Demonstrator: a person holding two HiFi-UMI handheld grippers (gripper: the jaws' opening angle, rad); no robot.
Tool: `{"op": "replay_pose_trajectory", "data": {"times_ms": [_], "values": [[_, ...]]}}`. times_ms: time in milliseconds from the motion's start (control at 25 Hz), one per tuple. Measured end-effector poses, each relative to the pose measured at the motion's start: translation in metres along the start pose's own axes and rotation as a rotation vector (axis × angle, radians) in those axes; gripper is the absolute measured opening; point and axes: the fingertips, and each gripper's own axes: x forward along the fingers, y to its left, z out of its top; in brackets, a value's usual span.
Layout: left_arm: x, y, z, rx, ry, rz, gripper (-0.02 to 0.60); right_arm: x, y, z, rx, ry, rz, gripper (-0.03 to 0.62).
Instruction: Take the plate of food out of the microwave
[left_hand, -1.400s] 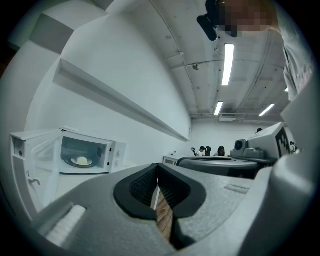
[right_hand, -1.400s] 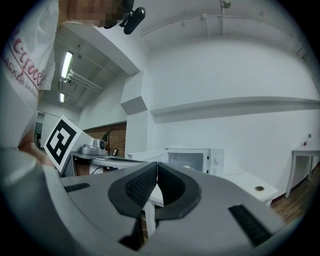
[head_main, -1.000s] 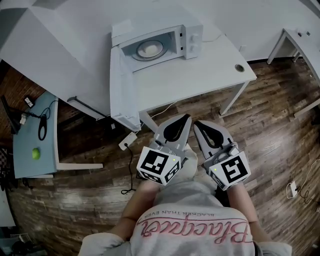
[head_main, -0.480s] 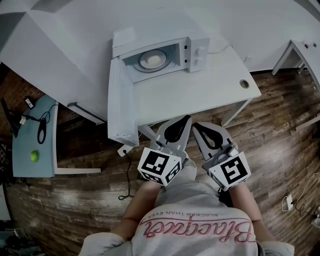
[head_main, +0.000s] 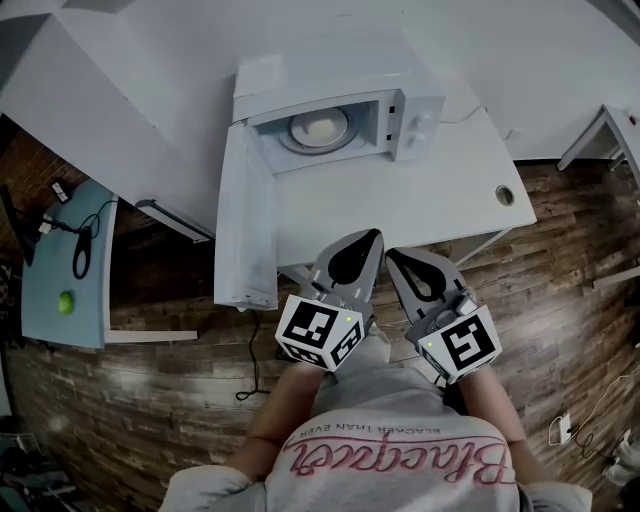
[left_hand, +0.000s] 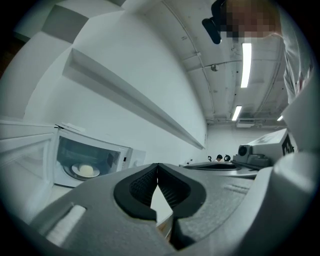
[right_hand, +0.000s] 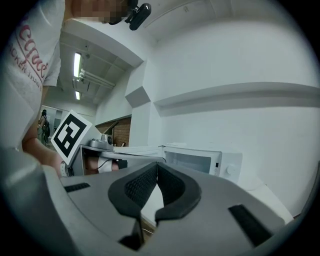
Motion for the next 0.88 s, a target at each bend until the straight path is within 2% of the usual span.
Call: {"op": "replay_pose_trajectory", "data": {"times_ms": [360,480,640,880], "values": [[0.026,0.037,0.003,-0.017,-0.01,0.067,0.006,0.036,-0.028,0.001,0.015,0.001,0.038,0.012],[0.035,0.045,0.005,-0.022,-0.021,0.082,0.006,0.045,-0.034,-0.003,0.012,0.033,0.059,0.012],[0.043,0.057,0.007,-0.012,-0.031,0.101,0.006,0.06,-0.043,-0.004,0.026,0.019,0.077,0.012],[0.054,0.085,0.008,0.005,-0.039,0.155,0.006,0.08,-0.057,-0.008,0.041,0.057,0.089,0.012]]}}
